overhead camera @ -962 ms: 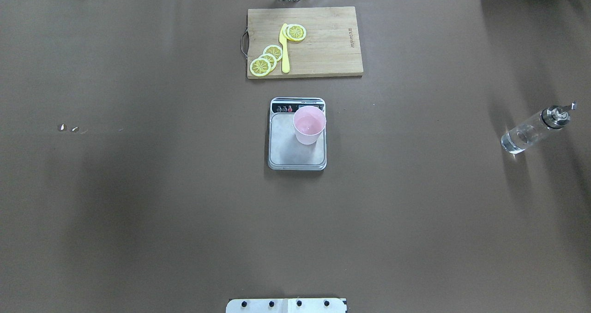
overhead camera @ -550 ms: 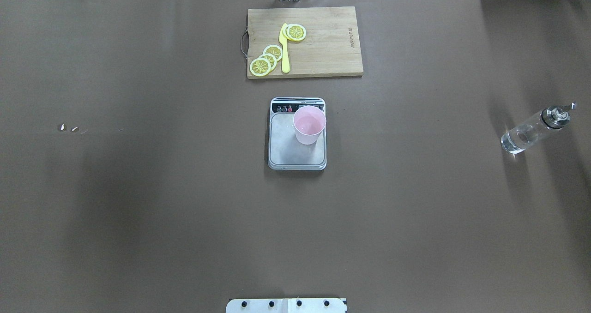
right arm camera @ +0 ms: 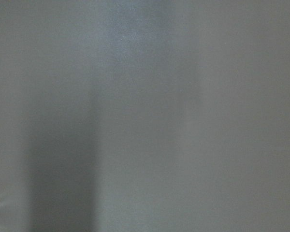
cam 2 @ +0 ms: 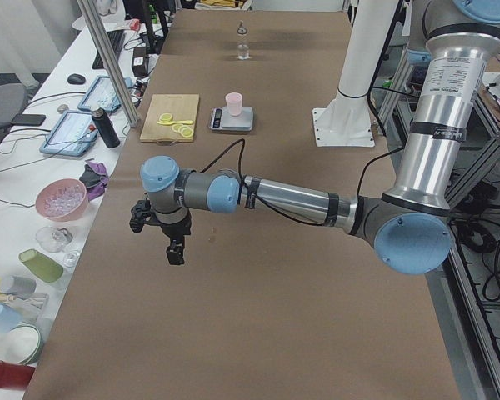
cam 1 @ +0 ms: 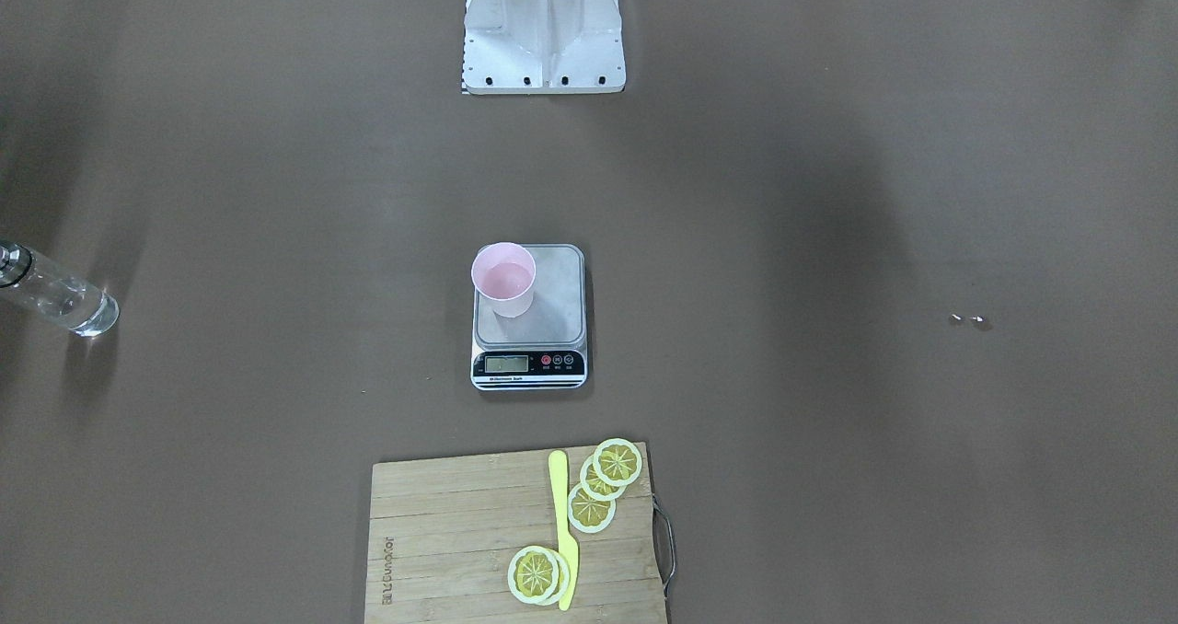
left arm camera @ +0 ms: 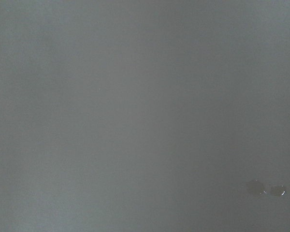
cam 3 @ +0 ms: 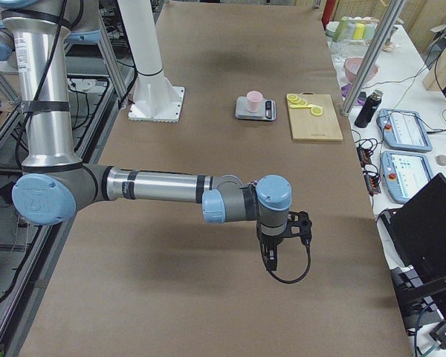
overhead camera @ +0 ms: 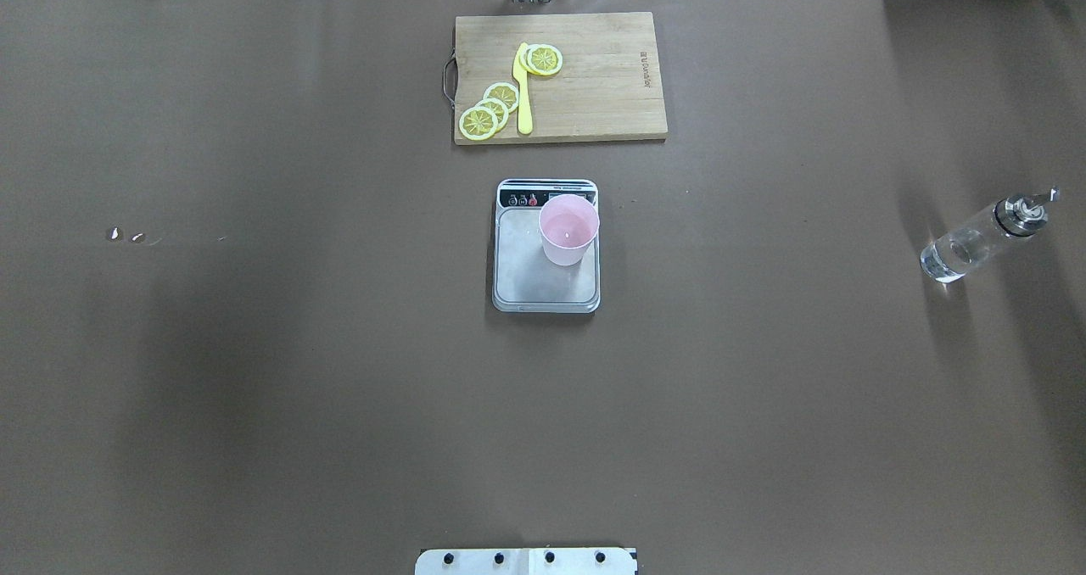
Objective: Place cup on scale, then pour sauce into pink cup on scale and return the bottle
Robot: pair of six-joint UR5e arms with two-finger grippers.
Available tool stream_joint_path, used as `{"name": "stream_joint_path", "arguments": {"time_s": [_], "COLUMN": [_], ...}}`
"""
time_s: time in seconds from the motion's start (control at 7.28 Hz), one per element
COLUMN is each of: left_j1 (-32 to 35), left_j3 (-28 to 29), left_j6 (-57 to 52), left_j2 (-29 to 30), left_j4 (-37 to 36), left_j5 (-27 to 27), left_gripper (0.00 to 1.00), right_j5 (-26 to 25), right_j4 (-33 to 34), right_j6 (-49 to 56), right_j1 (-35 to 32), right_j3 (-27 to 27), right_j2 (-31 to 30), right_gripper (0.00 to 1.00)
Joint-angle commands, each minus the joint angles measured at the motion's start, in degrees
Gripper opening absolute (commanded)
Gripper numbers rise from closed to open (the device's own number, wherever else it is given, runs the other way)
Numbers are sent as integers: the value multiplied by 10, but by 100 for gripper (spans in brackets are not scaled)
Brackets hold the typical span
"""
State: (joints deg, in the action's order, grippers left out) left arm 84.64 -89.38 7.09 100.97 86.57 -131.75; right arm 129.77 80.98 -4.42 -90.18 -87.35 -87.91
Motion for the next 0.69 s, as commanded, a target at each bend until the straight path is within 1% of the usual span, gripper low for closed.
{"name": "stream_joint_path", "arguments": {"time_s": [0.0, 0.55], "left_j1": [0, 0], "left_j3": [0, 0], "left_j6": [0, 0], "left_j2": [-1, -1], "left_j4": [0, 0], "left_j5": [0, 0], "left_gripper": [98, 98], "right_j5": [17, 14], "right_j4": [0, 0], "right_j6": [-29, -32], "right_j1": [0, 3], "right_j3": [-7, -3], "right_j2": [1, 2], "right_gripper": [100, 100]}}
